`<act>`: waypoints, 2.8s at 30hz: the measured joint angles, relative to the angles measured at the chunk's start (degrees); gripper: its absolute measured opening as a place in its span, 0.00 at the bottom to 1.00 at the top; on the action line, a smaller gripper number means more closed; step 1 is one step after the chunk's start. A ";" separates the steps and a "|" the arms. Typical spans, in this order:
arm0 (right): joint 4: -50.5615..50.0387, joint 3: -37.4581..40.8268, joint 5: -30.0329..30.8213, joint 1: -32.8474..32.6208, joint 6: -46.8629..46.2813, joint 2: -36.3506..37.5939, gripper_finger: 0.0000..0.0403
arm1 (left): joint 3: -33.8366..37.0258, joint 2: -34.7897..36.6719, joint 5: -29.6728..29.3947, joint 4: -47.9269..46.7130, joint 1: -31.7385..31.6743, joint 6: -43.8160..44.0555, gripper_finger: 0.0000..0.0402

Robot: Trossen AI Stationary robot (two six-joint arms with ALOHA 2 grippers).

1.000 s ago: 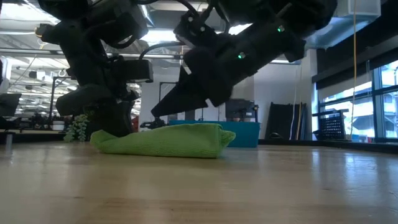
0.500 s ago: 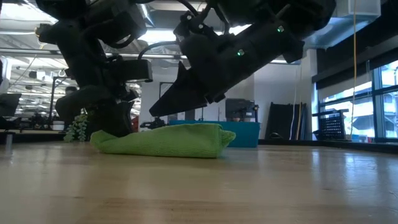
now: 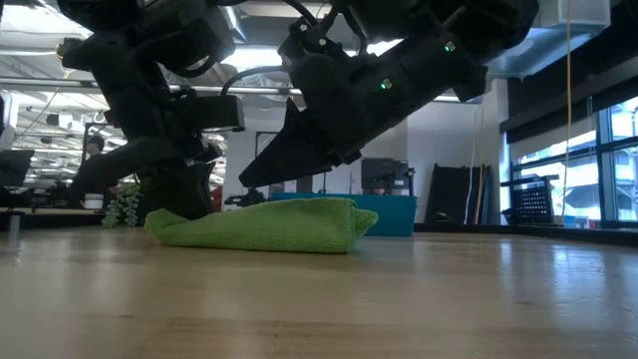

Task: Roll microfiber towels into tight, uniform cylinder then place into a basket
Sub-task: Roll the green microfiber cloth

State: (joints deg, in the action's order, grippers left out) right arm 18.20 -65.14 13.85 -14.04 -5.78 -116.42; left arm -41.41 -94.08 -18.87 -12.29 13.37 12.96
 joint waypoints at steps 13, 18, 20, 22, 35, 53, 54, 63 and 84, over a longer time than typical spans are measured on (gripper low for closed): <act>0.35 0.00 4.48 0.72 -0.52 0.00 0.29 | 0.00 0.00 -0.07 0.04 -0.02 0.02 0.00; 0.35 0.00 3.23 0.81 -1.43 -0.02 0.29 | -0.01 0.02 -0.09 0.04 -0.02 0.02 0.00; 0.39 0.00 3.19 0.81 -1.84 -0.02 0.29 | -0.02 0.02 -0.09 0.04 -0.02 0.04 0.00; 0.39 0.00 3.16 0.79 -2.84 -0.02 0.31 | -0.02 0.02 -0.09 0.04 -0.04 0.04 0.00; 0.42 0.00 7.38 0.76 -2.96 -0.02 0.78 | -0.02 0.02 -0.09 0.04 -0.07 0.06 0.00; 0.38 -0.02 4.87 3.64 -7.12 -5.06 0.99 | -0.02 0.01 -0.70 0.89 -0.08 0.05 0.00; 0.60 -0.02 3.94 3.82 -7.67 -5.62 0.99 | -0.03 0.00 -0.81 1.11 -0.14 0.06 0.00; 1.50 -0.07 0.99 4.15 -10.22 -7.41 0.99 | 0.04 -0.04 -0.73 2.97 -0.15 0.03 0.00; 3.94 0.03 -2.79 3.04 -13.85 -7.14 0.99 | 0.02 -0.02 -0.26 3.40 -0.11 0.02 0.00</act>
State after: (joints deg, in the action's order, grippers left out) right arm 22.13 -65.11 11.06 -11.01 -19.63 -123.56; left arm -41.39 -94.11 -19.13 -8.88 13.26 12.97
